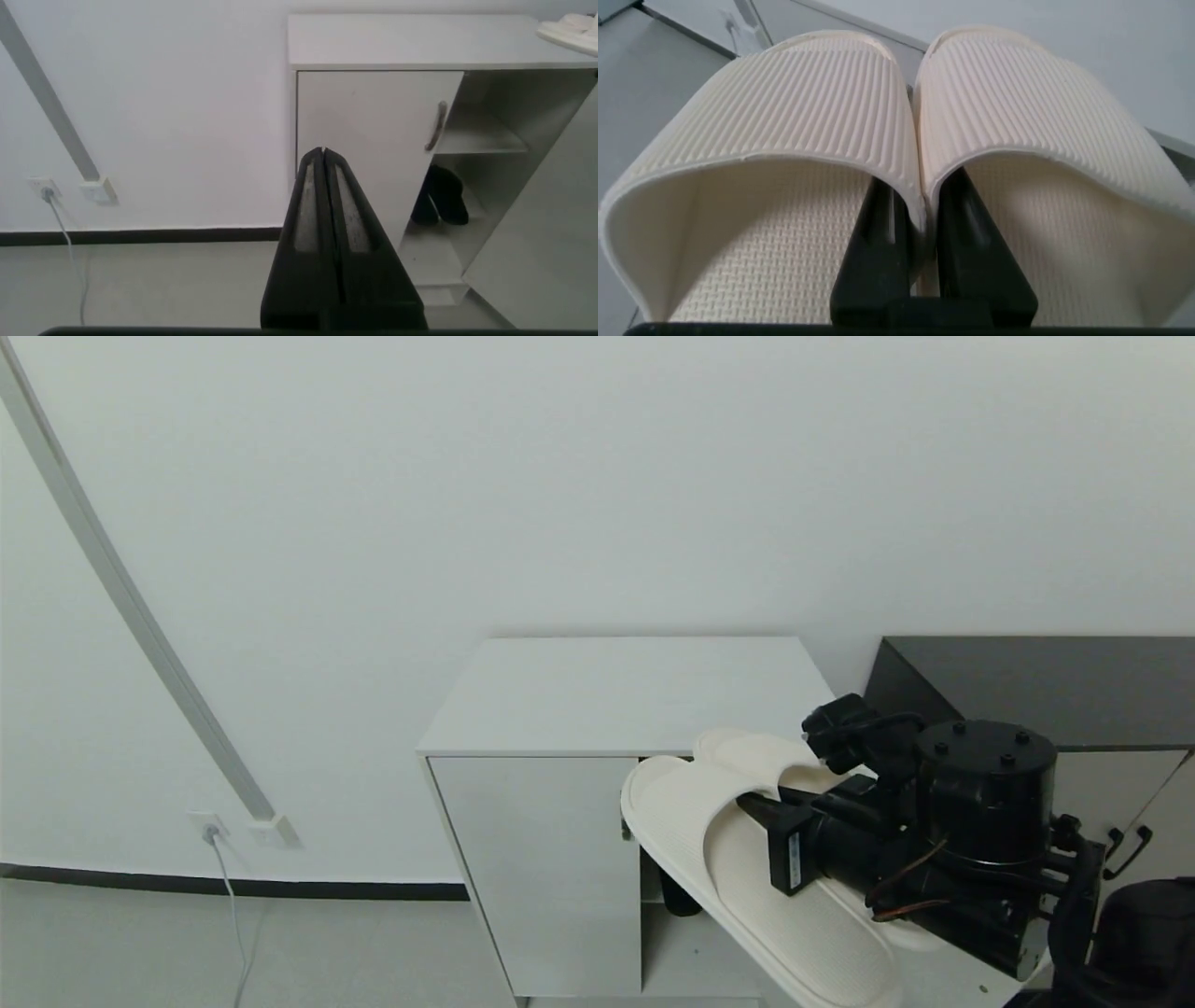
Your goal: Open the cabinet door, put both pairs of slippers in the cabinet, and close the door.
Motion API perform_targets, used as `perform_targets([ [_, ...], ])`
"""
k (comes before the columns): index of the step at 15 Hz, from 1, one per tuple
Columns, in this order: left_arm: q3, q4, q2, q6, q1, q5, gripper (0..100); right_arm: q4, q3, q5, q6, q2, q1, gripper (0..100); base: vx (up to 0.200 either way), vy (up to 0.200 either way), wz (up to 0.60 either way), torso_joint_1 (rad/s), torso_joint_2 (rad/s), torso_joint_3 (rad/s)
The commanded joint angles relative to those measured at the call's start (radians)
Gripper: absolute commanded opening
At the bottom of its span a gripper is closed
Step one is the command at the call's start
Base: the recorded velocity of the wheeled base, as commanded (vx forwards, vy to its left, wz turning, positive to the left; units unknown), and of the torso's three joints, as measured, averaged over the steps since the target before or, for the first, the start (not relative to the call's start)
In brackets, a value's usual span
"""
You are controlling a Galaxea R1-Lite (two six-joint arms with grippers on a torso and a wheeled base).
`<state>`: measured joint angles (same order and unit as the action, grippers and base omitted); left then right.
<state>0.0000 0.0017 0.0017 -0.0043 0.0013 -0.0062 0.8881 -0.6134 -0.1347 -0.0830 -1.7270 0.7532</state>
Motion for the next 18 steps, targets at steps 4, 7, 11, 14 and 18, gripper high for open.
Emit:
perform_targets([
  [4, 0.0, 0.0, 0.0, -0.002, 0.0, 0.0, 0, 0.012, 0.012, 0.03, -0.001, -0.003, -0.005, 0, 0.0, -0.05, 0.0, -0.001, 0.0, 0.001],
  [7, 0.0, 0.0, 0.0, -0.002, 0.0, 0.0, 0, 0.089, 0.047, 0.066, 0.006, -0.003, -0.017, 0, 0.0, 0.0, 0.0, 0.0, 0.0, 0.0],
  [11, 0.0, 0.0, 0.0, -0.003, 0.0, 0.0, 0, 0.089, 0.054, 0.063, 0.009, -0.003, -0.017, 0, 0.0, 0.0, 0.0, 0.0, 0.0, 0.0],
  [14, 0.0, 0.0, 0.0, -0.003, 0.0, 0.0, 0, 0.091, 0.061, 0.064, 0.009, -0.003, -0.017, 0, 0.0, 0.0, 0.0, 0.0, 0.0, 0.0],
  [18, 0.0, 0.0, 0.0, -0.005, 0.0, 0.002, 0, 0.092, 0.067, 0.063, 0.011, -0.002, -0.017, 0, 0.0, 0.0, 0.0, 0.0, 0.0, 0.0],
])
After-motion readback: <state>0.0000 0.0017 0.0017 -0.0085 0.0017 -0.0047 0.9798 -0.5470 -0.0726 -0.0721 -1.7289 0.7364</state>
